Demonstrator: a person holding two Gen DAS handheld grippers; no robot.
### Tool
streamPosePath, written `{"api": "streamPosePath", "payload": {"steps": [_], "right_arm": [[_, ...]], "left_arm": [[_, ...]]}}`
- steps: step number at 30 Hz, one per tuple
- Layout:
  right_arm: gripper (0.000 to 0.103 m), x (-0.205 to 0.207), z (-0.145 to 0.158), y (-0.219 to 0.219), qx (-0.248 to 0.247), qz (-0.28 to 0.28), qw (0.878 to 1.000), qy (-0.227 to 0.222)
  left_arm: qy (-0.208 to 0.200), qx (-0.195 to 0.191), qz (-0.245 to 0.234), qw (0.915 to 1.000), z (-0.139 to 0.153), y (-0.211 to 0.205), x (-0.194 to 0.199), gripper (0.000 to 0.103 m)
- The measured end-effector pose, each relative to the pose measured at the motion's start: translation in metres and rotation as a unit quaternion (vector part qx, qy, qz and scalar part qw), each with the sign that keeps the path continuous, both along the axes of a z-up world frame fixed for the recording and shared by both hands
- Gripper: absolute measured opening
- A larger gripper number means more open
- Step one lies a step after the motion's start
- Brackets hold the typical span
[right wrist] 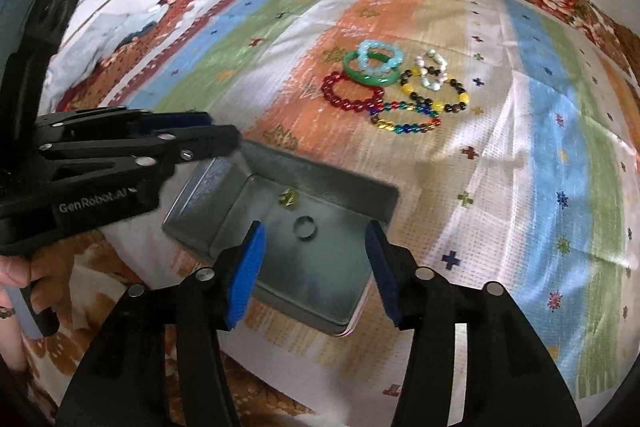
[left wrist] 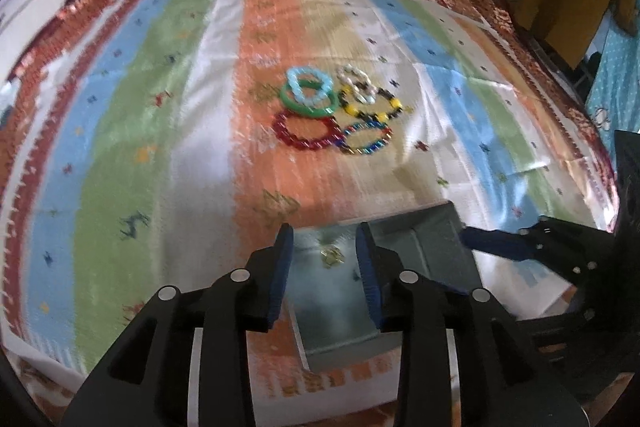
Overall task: Organize jewelry
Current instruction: 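Carry both rings over the silver tin and open both tools to drop them, then move both open tools back toward the bead bracelets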
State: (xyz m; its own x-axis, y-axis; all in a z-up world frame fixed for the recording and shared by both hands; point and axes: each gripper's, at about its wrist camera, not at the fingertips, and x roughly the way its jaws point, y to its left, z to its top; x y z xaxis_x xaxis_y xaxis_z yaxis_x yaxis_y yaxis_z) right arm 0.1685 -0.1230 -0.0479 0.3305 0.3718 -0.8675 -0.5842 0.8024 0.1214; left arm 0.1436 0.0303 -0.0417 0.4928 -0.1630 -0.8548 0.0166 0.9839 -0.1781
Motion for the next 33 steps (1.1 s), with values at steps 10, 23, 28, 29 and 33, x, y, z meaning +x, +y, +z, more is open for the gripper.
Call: {"api": "streamPosePath", "payload": {"steps": [10, 23, 28, 29, 33], "right_arm": [[0.061, 0.022, 0.005, -0.021, -0.012, -0.071, 0.997, -0.032], [0.078, 0.046, 0.006, -0.033, 0.002, -0.104, 0.994, -0.032], [0.078, 0.058, 0.006, -0.035, 0.000, -0.116, 0.992, -0.038], [0.078, 0.061, 0.006, -0.035, 0.002, -0.120, 0.992, -0.037], [0.078, 0.073, 0.005, -0.033, 0.011, -0.121, 0.992, -0.026]], "left_arm": [[-0.012, 0.048, 0.020, 0.9986, 0.000, 0.007, 0.011, 0.059], [-0.016, 0.072, 0.030, 0.9968, 0.000, 0.012, 0.031, 0.071], [-0.016, 0.079, 0.026, 0.9964, -0.001, 0.010, 0.038, 0.073], [-0.014, 0.080, 0.026, 0.9964, -0.003, 0.011, 0.041, 0.073], [-0.004, 0.086, 0.031, 0.9958, -0.009, 0.012, 0.053, 0.073]]}}
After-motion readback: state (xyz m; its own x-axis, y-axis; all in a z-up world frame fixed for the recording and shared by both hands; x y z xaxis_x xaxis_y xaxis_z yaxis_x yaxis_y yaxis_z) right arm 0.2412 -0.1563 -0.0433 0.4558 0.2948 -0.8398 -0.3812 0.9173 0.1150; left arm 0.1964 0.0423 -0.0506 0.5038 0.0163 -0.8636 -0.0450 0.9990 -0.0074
